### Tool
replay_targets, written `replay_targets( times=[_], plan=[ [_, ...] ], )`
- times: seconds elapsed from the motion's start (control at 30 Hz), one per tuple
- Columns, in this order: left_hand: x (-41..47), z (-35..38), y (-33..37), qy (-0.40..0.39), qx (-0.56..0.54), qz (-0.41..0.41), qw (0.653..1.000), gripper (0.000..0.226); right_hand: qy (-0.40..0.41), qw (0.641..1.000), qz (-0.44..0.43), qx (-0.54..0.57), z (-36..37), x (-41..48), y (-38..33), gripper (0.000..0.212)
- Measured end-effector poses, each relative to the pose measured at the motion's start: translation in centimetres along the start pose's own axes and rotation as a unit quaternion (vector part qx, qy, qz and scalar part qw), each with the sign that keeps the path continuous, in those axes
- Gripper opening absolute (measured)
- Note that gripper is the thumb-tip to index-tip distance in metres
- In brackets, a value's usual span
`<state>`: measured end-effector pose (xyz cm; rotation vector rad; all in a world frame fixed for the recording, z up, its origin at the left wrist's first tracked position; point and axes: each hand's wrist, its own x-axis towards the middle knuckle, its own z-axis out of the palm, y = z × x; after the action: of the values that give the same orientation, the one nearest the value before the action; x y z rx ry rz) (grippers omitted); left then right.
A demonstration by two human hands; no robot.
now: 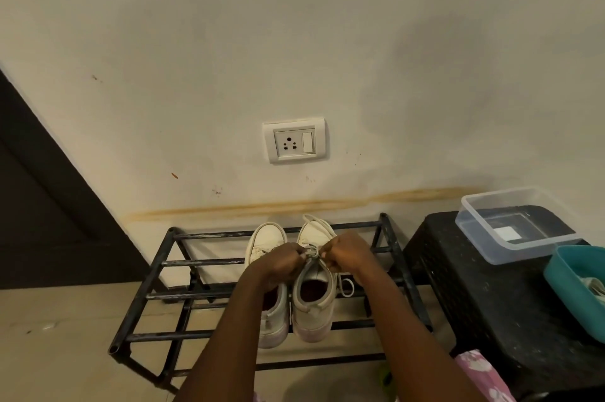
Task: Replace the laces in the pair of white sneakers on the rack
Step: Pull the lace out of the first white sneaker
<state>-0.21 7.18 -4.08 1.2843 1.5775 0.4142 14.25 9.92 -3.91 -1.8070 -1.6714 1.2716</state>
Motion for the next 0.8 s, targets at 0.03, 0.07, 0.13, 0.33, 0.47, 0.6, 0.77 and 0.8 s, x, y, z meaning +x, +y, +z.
replay_targets(
  times=[0.03, 0.07, 0.13, 0.33, 0.47, 0.6, 0.77, 0.8],
  plan=[
    [-0.1, 0.0, 0.0, -0.011, -0.015, 0.000, 1.000, 0.027, -0.008, 1.000, -0.010, -0.025, -0.1, 0.0, 0.0, 0.022],
    [-0.1, 0.0, 0.0, -0.018, -0.016, 0.004, 1.000, 0.029, -0.018, 0.999, -0.018, -0.037, -0.1, -0.2, -0.1, 0.024],
    [0.1, 0.1, 0.1, -0.014, 0.030, 0.025, 0.999, 0.039, -0.032, 0.992, -0.053, -0.108, -0.1, -0.3, -0.3, 0.025],
    [0.2, 0.5, 0.1, 0.033, -0.011, 0.037, 0.999, 0.029, 0.002, 0.995, -0.047, -0.091, 0.8, -0.2, -0.5, 0.013],
    [0.2, 0.4, 0.2, 0.026, -0.199, 0.000, 0.980, 0.017, -0.025, 1.000, -0.005, 0.002, 0.9, -0.2, -0.1, 0.017],
    [0.0, -0.1, 0.2, 0.033, -0.280, -0.025, 0.959, 0.025, -0.064, 0.979, 0.061, 0.183, 0.6, -0.3, 0.2, 0.031],
    [-0.1, -0.6, 0.1, 0.050, -0.316, -0.003, 0.948, 0.034, -0.067, 0.949, 0.084, 0.298, 0.2, -0.5, 0.2, 0.032],
    [-0.2, -0.7, 0.2, 0.059, -0.318, 0.002, 0.946, 0.033, -0.061, 0.944, 0.083, 0.314, 0.0, -0.5, 0.0, 0.028]
  ],
)
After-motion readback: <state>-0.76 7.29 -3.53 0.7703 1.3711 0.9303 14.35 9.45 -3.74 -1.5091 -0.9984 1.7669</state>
